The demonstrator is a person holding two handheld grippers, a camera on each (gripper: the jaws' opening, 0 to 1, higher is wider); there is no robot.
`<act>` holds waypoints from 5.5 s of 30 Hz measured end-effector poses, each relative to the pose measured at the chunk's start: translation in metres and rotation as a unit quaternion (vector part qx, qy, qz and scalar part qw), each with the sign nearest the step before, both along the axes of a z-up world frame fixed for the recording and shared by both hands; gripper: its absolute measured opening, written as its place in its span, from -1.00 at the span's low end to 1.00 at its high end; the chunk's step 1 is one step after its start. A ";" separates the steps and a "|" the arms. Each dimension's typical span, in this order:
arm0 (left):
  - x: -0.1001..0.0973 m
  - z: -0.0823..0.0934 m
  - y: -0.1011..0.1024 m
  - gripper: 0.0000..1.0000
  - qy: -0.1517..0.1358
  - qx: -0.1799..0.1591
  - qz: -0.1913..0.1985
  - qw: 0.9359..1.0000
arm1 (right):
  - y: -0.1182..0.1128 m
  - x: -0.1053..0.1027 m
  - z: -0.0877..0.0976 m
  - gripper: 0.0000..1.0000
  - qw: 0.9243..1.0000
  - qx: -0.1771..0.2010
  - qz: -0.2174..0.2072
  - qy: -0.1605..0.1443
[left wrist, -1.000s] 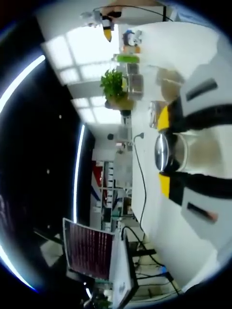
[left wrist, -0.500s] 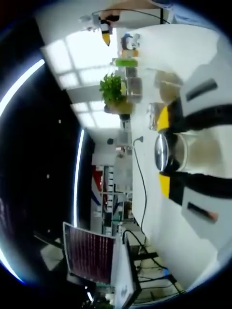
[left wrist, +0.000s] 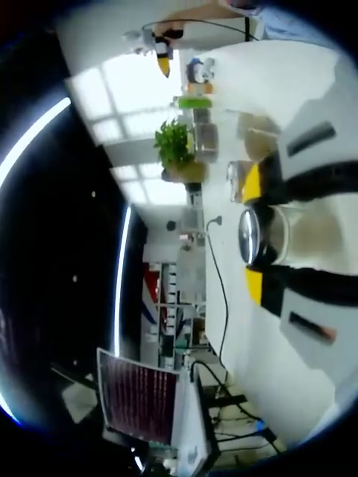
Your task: Rotate the seasoning bottle until the label or dispensing opening points toward the visible target arrow and the bottle remains upright within the marked orientation range
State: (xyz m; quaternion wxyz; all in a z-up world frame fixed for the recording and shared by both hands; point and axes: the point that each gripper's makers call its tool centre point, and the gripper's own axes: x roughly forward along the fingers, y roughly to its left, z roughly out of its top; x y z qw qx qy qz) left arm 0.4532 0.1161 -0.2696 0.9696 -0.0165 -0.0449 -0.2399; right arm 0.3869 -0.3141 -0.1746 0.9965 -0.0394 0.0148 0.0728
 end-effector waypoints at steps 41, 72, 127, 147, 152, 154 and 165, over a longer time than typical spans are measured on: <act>-0.001 -0.004 -0.006 -0.35 0.024 0.056 -0.139 0.988 | -0.001 0.000 0.000 0.96 1.000 0.003 -0.001 0.002; 0.002 -0.007 -0.010 -0.35 0.045 0.037 -0.257 0.965 | -0.003 0.000 -0.001 0.96 1.000 0.004 -0.001 0.001; -0.016 0.026 0.002 0.12 0.044 0.010 -0.120 0.992 | -0.005 -0.001 -0.001 0.96 1.000 0.005 -0.003 0.001; -0.012 0.026 0.013 0.41 0.035 -0.009 0.028 0.999 | -0.008 0.000 -0.002 0.96 1.000 0.005 -0.011 0.003; -0.005 0.019 0.018 0.34 0.028 -0.005 0.056 0.998 | -0.005 -0.001 0.000 0.96 1.000 0.002 -0.006 0.000; -0.004 0.019 0.019 0.27 0.020 -0.001 0.059 0.998 | -0.005 0.000 -0.001 0.96 1.000 0.004 -0.006 0.003; 0.003 0.007 0.013 0.06 0.025 -0.014 0.062 0.998 | -0.007 -0.001 0.000 0.96 1.000 0.004 -0.008 0.001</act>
